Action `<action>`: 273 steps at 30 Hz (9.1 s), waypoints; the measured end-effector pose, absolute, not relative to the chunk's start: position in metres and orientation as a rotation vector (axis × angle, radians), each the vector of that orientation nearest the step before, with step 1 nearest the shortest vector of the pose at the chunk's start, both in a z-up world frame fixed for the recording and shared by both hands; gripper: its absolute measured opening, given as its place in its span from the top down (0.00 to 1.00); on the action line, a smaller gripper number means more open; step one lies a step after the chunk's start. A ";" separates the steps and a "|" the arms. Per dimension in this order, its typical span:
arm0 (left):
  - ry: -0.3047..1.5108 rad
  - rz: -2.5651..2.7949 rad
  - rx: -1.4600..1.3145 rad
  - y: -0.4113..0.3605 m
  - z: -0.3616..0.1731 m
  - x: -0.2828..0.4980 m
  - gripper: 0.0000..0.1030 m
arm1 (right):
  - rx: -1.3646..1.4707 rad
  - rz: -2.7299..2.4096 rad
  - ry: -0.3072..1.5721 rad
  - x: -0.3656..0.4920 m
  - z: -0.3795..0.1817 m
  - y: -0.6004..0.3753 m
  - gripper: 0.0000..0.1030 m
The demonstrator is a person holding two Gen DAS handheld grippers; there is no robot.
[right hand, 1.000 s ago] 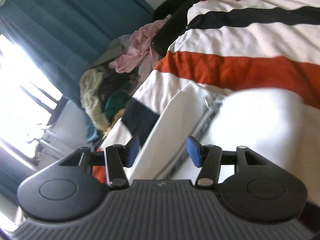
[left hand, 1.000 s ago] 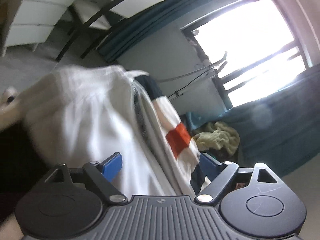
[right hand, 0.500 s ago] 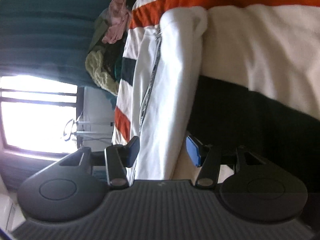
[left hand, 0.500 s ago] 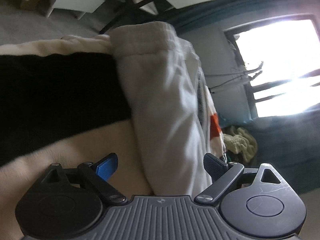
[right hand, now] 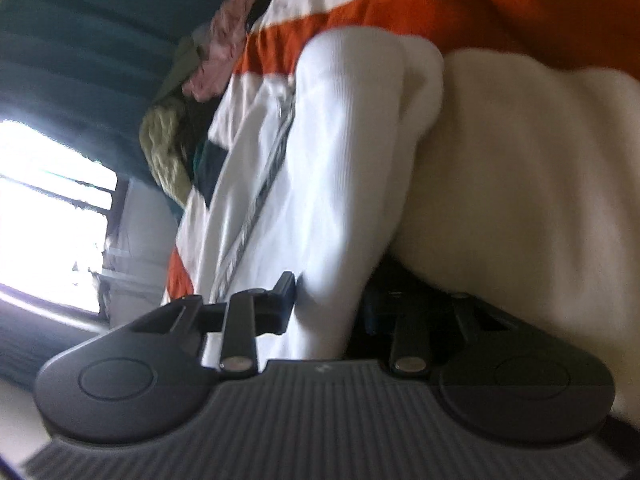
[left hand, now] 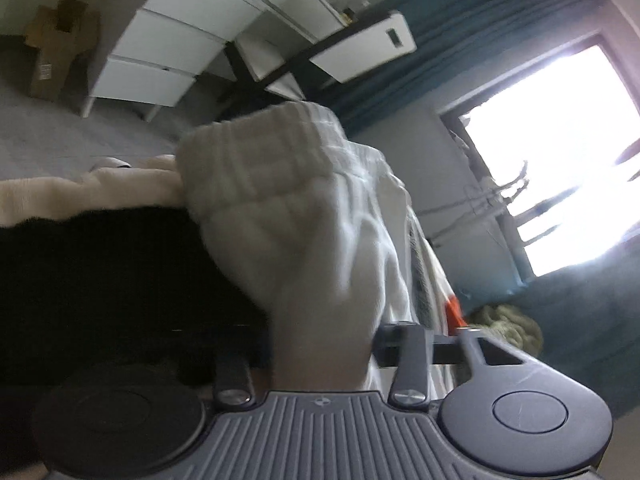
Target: Fold clothes
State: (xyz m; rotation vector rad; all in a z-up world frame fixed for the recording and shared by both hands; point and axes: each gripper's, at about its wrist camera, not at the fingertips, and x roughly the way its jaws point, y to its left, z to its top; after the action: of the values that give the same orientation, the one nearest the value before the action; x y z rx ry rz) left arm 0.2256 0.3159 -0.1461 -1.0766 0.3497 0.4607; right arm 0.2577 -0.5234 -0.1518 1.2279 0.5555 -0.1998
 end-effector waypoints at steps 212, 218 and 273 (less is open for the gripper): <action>0.678 -0.098 -0.411 0.088 -0.072 0.115 0.53 | 0.245 0.001 0.658 0.169 -0.091 -0.298 0.43; 0.660 0.092 -0.666 0.182 -0.054 0.084 0.19 | 0.246 -0.017 0.662 0.167 -0.088 -0.298 0.43; -0.061 0.177 -0.131 -0.063 0.095 0.172 0.79 | 0.579 -0.066 0.531 0.144 -0.054 -0.374 0.38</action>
State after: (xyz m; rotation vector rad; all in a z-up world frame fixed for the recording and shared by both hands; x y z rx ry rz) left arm 0.1721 -0.0634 0.0946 -0.1311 -0.0611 0.1767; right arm 0.1440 -0.3737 -0.0539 0.5791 0.5308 -0.0662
